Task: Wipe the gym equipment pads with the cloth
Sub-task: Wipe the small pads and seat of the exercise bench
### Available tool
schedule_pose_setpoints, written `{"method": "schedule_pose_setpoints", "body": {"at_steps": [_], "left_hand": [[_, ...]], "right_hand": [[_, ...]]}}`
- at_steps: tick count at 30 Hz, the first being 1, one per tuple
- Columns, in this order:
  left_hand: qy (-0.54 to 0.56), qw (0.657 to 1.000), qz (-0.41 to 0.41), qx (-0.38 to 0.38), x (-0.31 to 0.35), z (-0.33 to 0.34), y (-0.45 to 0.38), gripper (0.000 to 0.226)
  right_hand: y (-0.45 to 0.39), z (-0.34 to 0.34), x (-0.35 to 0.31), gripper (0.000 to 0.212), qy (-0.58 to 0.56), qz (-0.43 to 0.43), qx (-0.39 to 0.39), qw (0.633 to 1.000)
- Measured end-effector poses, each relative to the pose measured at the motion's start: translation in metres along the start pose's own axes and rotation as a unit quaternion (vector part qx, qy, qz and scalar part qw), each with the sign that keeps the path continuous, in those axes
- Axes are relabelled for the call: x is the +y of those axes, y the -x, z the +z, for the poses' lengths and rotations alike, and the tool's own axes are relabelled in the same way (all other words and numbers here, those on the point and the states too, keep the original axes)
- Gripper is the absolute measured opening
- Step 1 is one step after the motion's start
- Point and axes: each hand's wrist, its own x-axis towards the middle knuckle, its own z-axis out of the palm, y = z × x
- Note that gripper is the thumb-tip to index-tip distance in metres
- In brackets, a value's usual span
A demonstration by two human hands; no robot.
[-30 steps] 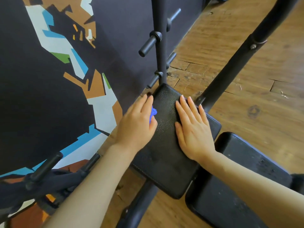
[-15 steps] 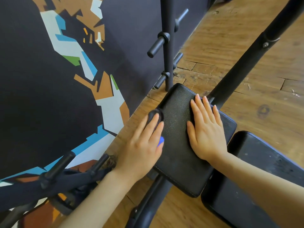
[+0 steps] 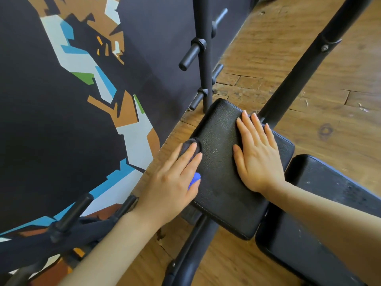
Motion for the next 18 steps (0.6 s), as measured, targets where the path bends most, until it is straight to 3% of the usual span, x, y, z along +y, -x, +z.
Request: {"method": "schedule_pose_setpoints", "body": {"at_steps": [5, 12, 18], "left_hand": [[0.006, 0.998, -0.055, -0.014, 0.001, 0.012, -0.076, 0.063], [0.059, 0.996, -0.068, -0.016, 0.000, -0.005, 0.006, 0.059], [0.022, 0.996, -0.087, 0.003, 0.013, 0.017, -0.100, 0.055]], "right_hand": [[0.001, 0.003, 0.003, 0.059, 0.007, 0.000, 0.009, 1.000], [0.001, 0.004, 0.002, 0.060, 0.004, -0.003, 0.018, 1.000], [0.001, 0.004, 0.002, 0.059, 0.003, -0.004, 0.018, 1.000]]}}
